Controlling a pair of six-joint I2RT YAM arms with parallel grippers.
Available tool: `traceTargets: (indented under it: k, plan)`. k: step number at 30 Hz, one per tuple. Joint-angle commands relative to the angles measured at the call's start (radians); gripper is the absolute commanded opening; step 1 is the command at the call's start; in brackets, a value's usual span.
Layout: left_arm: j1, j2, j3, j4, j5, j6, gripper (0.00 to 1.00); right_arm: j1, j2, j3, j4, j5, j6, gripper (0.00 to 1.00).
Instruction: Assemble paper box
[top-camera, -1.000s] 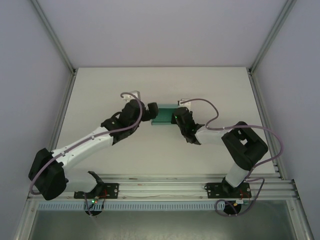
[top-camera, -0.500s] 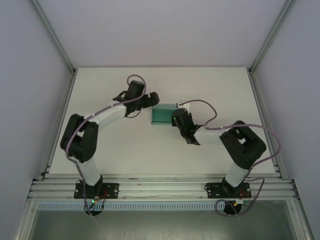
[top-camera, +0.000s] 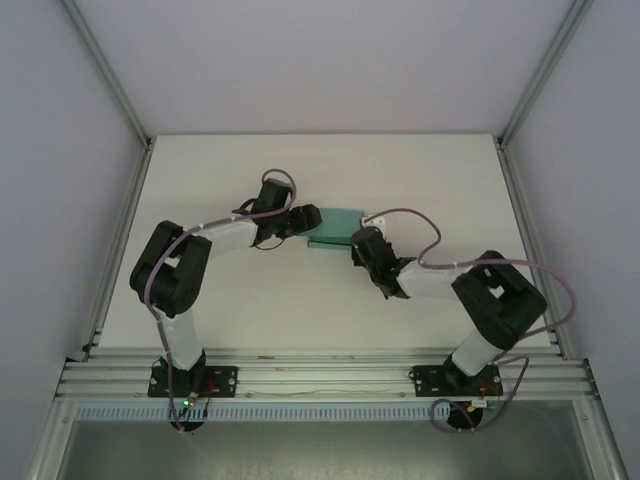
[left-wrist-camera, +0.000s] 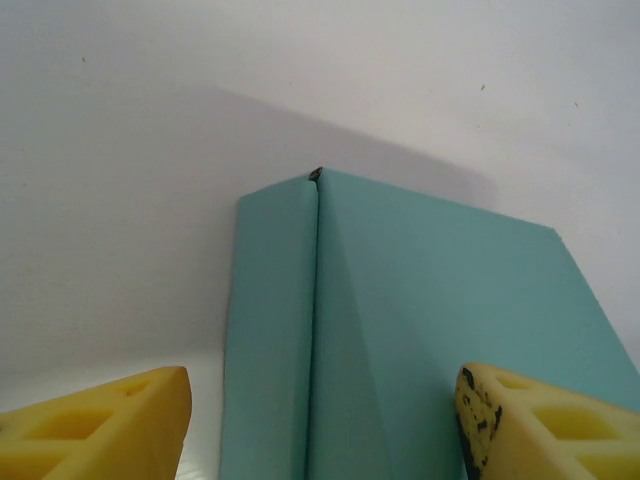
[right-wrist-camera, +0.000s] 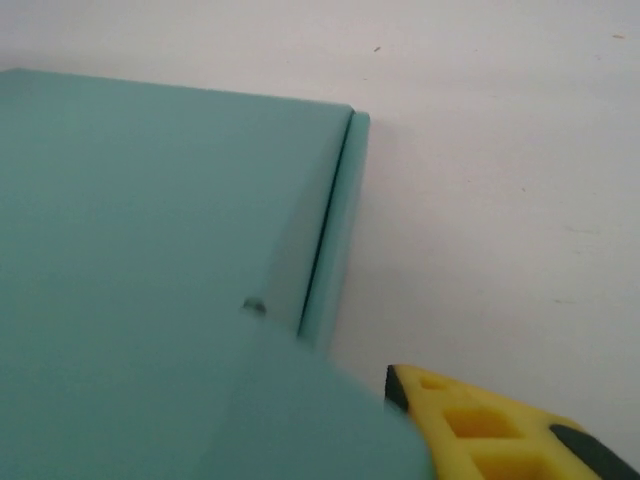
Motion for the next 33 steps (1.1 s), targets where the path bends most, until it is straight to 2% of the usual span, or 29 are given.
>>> traceTargets:
  k: [1, 9, 13, 17, 21, 26, 28, 29, 33]
  plan:
    - [-0.004, 0.045, -0.028, 0.007, 0.008, -0.012, 0.69, 0.004, -0.099, -0.053, -0.044, -0.055, 0.024, 0.52]
    - [-0.004, 0.103, -0.014, 0.022, 0.015, -0.011, 0.64, -0.002, -0.344, -0.157, -0.131, -0.096, 0.07, 0.83]
    - [-0.002, 0.131, -0.011, 0.043, 0.019, -0.001, 0.59, -0.057, -0.401, -0.158, -0.128, -0.123, 0.106, 1.0]
    - [0.002, 0.151, -0.038, 0.119, 0.054, -0.016, 0.53, -0.186, -0.348, -0.11, -0.129, -0.321, 0.187, 1.0]
    - [0.017, 0.165, -0.053, 0.141, 0.072, -0.027, 0.45, -0.298, -0.217, -0.009, -0.152, -0.448, 0.227, 1.0]
    - [0.048, 0.16, -0.108, 0.196, 0.107, -0.045, 0.32, -0.358, -0.049, 0.183, -0.305, -0.592, 0.238, 1.0]
    - [0.062, 0.155, -0.14, 0.244, 0.126, -0.061, 0.31, -0.37, 0.009, 0.219, -0.305, -0.679, 0.233, 1.0]
    - [0.068, 0.154, -0.151, 0.267, 0.138, -0.069, 0.26, -0.372, 0.034, 0.237, -0.304, -0.7, 0.231, 1.0]
    - [0.093, 0.17, -0.189, 0.343, 0.191, -0.102, 0.19, -0.382, 0.134, 0.338, -0.373, -0.783, 0.211, 0.99]
